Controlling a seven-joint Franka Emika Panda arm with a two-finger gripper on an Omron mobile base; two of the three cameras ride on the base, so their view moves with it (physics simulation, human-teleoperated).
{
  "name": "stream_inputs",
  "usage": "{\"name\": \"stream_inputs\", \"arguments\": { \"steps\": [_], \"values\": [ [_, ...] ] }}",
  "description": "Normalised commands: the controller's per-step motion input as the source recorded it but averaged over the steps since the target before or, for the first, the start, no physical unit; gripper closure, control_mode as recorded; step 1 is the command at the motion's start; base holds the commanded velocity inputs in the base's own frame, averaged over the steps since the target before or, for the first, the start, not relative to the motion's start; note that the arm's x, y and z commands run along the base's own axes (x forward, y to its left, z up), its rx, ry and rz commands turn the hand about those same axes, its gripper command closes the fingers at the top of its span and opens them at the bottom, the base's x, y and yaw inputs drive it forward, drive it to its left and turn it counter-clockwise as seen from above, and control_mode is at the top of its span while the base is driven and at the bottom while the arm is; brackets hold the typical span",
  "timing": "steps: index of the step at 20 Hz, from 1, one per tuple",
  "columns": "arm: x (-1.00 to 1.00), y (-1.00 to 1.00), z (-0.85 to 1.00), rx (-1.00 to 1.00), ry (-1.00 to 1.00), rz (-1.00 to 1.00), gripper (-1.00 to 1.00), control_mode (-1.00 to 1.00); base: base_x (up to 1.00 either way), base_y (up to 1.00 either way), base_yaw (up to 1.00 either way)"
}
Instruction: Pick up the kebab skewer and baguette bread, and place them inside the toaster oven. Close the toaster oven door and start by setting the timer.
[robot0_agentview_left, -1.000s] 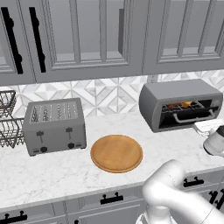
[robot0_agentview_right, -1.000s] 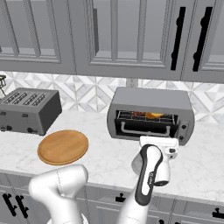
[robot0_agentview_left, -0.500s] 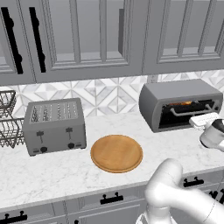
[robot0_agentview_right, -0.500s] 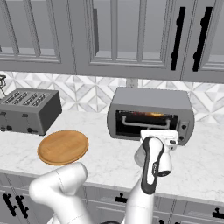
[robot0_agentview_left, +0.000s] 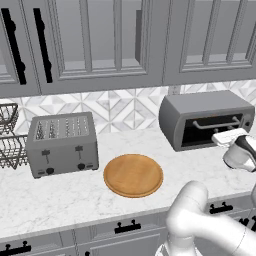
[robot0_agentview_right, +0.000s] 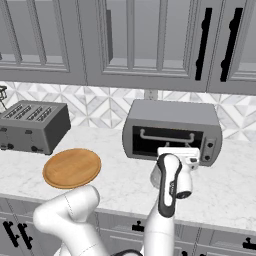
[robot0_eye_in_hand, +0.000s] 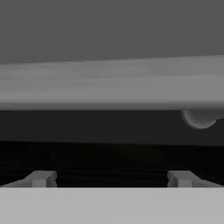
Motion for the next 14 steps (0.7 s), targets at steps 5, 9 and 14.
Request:
{"name": "stream_inputs", "arguments": {
  "steps": [5,9,14],
  "values": [
    [0.23,0.26,-0.06,-0.01,0.01,0.00,-1.00,-1.00,0.00,0.00,0.00],
    [0.19,0.12,0.00,0.00,0.05,0.00,-1.00,-1.00,0.00,0.00,0.00],
    [-0.15,-0.17,0.00,0.00,0.00,-0.01,-1.00,-1.00,0.00,0.00,0.00]
  ]
}}
